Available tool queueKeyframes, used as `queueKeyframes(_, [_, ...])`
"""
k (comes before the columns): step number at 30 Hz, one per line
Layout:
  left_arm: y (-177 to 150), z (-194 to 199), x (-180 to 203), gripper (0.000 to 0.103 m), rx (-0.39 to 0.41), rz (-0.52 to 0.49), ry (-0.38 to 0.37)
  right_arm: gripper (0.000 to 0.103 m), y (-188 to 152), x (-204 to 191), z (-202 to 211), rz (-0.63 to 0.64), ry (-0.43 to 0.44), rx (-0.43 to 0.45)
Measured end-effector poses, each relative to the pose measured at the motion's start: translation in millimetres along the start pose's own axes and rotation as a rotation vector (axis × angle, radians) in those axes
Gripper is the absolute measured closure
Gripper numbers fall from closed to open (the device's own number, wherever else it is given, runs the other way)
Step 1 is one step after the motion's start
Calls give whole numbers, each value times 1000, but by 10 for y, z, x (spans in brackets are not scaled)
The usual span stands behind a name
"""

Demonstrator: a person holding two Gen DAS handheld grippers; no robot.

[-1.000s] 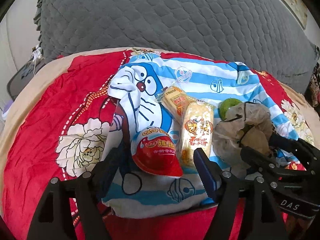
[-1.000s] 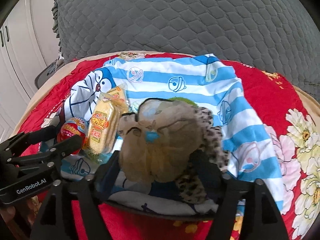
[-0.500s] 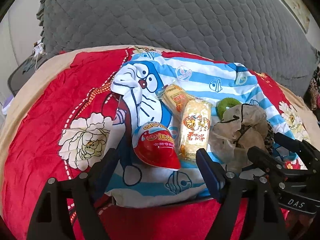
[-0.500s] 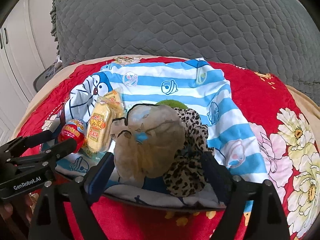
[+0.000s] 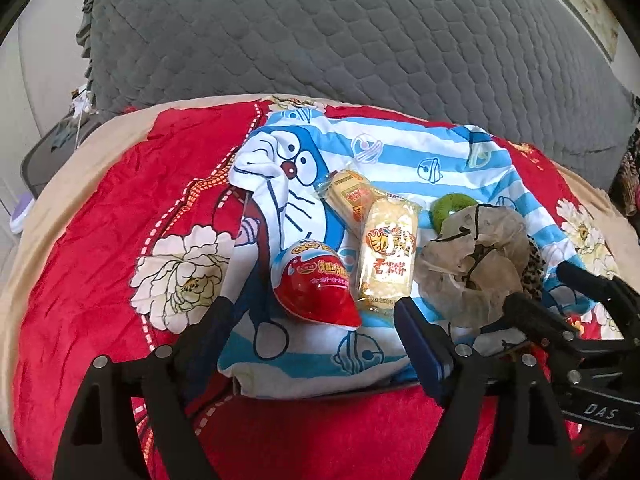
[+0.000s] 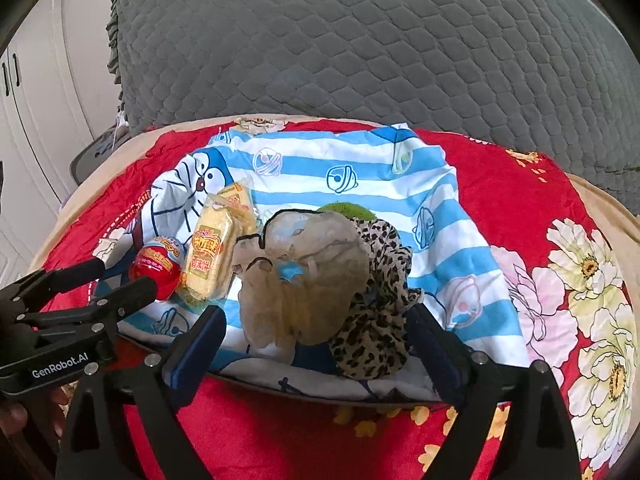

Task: Organize objects
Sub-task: 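Open the left tool on the egg while the right tool releases the beige scrunchie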

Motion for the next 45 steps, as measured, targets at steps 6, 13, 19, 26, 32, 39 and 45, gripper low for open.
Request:
queueKeyframes(6, [-2, 99, 6, 19, 11, 2, -1, 7, 30, -5, 107, -1, 2, 12])
queueKeyframes(13, [-27, 184, 13, 16, 8, -5, -2, 2, 54, -41, 213, -1, 9, 28])
queueKeyframes(19, [-53, 287, 36, 14, 19, -17, 0, 1, 51, -58, 277, -2, 14, 32])
queueKeyframes(26, [-74, 353, 71, 11, 12, -16, -5, 1, 63, -67, 367, -7, 25, 41])
queueKeyframes(32, [-38, 477, 52, 1, 44, 13, -29, 1, 100, -42, 498, -15, 29, 66])
queueKeyframes(39, [41, 632, 73, 1, 69, -12, -7, 1, 156, -63, 646, -10, 28, 89])
queueKeyframes(45, [53, 730, 58, 1, 71, -9, 0, 1, 165, -27, 752, -10, 23, 98])
Point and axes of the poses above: each gripper's, at about its wrist camera, not at the fingertips, and z roughly against the way its jaws point, x to its right, y to its top, the point moved 7 cm from there along -z, roughly the way its jaws point
